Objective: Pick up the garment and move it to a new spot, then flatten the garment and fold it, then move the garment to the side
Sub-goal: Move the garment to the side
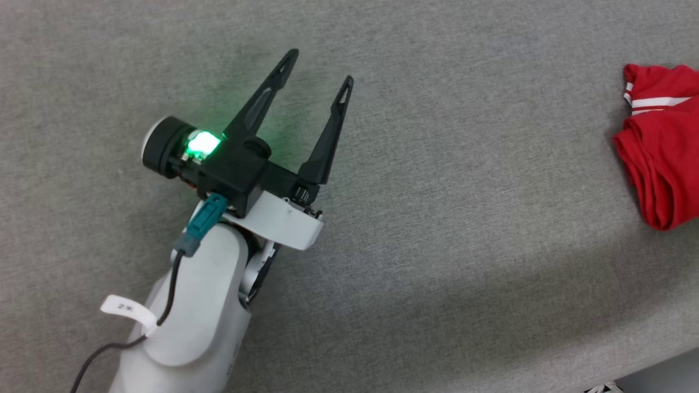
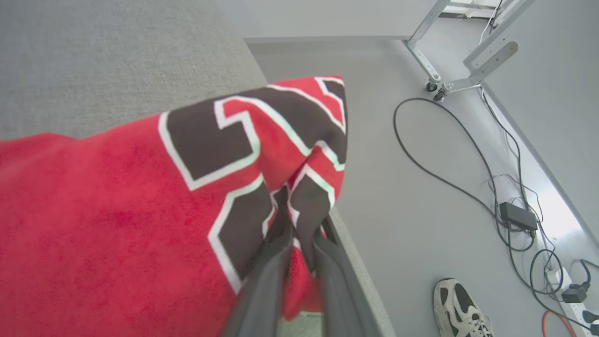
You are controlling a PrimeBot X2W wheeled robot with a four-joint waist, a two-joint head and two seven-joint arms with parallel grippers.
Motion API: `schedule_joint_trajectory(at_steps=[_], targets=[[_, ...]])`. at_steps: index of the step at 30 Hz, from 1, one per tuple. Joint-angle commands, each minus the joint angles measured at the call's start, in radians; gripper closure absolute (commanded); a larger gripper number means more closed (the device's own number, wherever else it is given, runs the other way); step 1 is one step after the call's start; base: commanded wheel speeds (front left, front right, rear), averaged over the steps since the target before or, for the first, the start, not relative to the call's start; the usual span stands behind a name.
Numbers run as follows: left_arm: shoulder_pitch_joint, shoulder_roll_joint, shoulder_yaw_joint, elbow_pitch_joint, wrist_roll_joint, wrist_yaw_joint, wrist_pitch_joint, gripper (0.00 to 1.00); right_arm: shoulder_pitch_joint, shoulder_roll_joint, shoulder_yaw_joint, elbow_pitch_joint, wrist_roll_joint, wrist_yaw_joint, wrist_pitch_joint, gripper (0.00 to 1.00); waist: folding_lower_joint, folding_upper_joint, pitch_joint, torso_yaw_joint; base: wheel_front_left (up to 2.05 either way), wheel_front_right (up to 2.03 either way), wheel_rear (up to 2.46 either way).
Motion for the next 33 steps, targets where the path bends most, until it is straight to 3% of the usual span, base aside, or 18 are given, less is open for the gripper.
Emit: schedule_joint_trajectory(at_steps=[1, 4, 6, 7, 8, 14, 22, 33], targets=[[0.006, 0.006, 0.002, -0.002, 0.006, -0.002, 0.001, 0.00, -0.024, 0.009, 0.008, 0.016, -0.002, -0.001, -0.023, 1.00, 0.0000, 0.0000, 0.000, 0.009, 0.00, 0.00, 0.00], [0.019, 0.009, 0.006, 0.005, 0.001, -0.002, 0.001, 0.00, -0.026, 0.016, 0.023, 0.040, 0.005, -0.001, -0.050, 1.00, 0.0000, 0.0000, -0.011, 0.014, 0.00, 0.00, 0.00], [0.029, 0.007, 0.013, 0.012, -0.004, -0.003, 0.001, 0.00, -0.027, 0.013, 0.031, 0.052, 0.014, -0.001, -0.055, 0.62, 0.0000, 0.0000, -0.024, 0.019, 0.00, 0.00, 0.00], [0.034, 0.004, 0.017, 0.014, -0.007, -0.003, 0.001, 0.00, -0.027, 0.006, 0.036, 0.057, 0.017, -0.001, -0.056, 0.35, 0.0000, 0.0000, -0.032, 0.022, 0.00, 0.00, 0.00], [0.039, 0.001, 0.020, 0.016, -0.010, -0.003, 0.001, 0.00, -0.027, 0.001, 0.041, 0.062, 0.022, -0.001, -0.058, 0.00, 0.0000, 0.0000, -0.040, 0.026, 0.00, 0.00, 0.00], [0.090, -0.016, 0.029, 0.024, -0.040, -0.003, 0.001, 0.00, -0.012, -0.037, 0.076, 0.045, 0.038, -0.001, -0.085, 0.00, 0.0000, 0.0000, -0.111, 0.059, 0.00, 0.00, 0.00], [0.221, -0.045, 0.109, 0.024, -0.065, -0.001, 0.001, 0.00, 0.081, -0.064, 0.170, -0.086, 0.072, -0.001, -0.120, 0.00, 0.0000, 0.0000, -0.245, 0.135, 0.00, 0.00, 0.00], [0.457, -0.062, 0.238, 0.022, -0.074, -0.001, 0.001, 0.00, 0.309, 0.008, 0.305, -0.317, 0.134, -0.001, -0.165, 0.00, 0.0000, 0.0000, -0.438, 0.227, 0.00, 0.00, 0.00]])
